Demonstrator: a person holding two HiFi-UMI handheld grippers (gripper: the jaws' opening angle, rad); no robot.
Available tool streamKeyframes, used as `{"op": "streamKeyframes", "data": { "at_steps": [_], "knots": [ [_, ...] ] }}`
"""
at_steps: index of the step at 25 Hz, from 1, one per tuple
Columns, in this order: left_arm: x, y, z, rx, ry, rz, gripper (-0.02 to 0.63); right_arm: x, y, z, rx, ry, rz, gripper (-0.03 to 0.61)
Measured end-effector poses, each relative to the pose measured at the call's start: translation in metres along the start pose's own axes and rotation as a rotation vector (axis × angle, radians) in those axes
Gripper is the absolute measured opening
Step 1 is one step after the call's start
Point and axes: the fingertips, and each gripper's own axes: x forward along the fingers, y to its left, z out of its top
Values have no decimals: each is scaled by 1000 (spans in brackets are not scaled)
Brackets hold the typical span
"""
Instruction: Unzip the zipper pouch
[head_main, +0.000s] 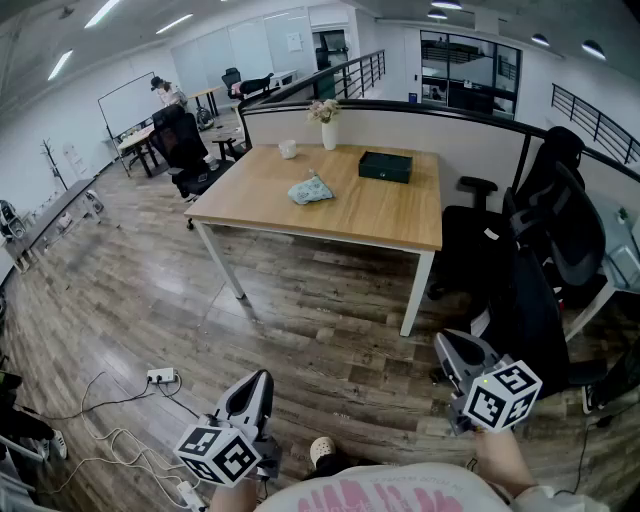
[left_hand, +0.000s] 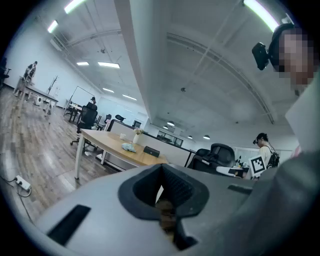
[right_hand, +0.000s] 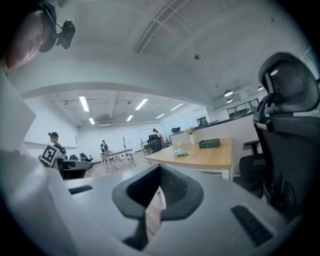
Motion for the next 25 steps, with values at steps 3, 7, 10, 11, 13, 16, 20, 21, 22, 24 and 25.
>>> {"op": "streamKeyframes", "data": {
  "at_steps": [3, 7, 10, 11, 13, 16, 20, 21, 22, 24, 25],
  "knots": [
    [-1, -4, 3, -14, -18, 2, 2, -4, 0, 4, -33, 3, -7, 0],
    [4, -7, -3, -24, -16, -2, 2, -5, -6, 1, -35, 5, -13, 0],
    [12, -4, -13, -28, 3, -10, 2, 0, -16, -10, -2, 21, -20, -2],
    [16, -1, -17, -35, 19, -15, 2, 4, -19, -15, 10, 34, -26, 0],
    [26, 9, -27, -49, 64, -9, 2, 17, -26, -24, 31, 62, -42, 0],
    [49, 33, -31, -36, 105, 25, 2, 47, -38, -28, 64, 72, -57, 0],
    [91, 72, -11, -65, 72, 26, 2, 100, -59, -28, 98, 94, -94, 0],
    [103, 82, -3, -77, 56, 22, 2, 115, -65, -27, 101, 105, -109, 0],
    [115, 92, 7, -86, 43, 15, 2, 130, -69, -25, 106, 110, -123, 0],
    [138, 112, 28, -94, 31, -3, 2, 161, -75, -12, 122, 92, -143, 0],
    [149, 122, 39, -96, 26, -8, 2, 176, -77, -3, 129, 71, -148, 0]
  ]
}}
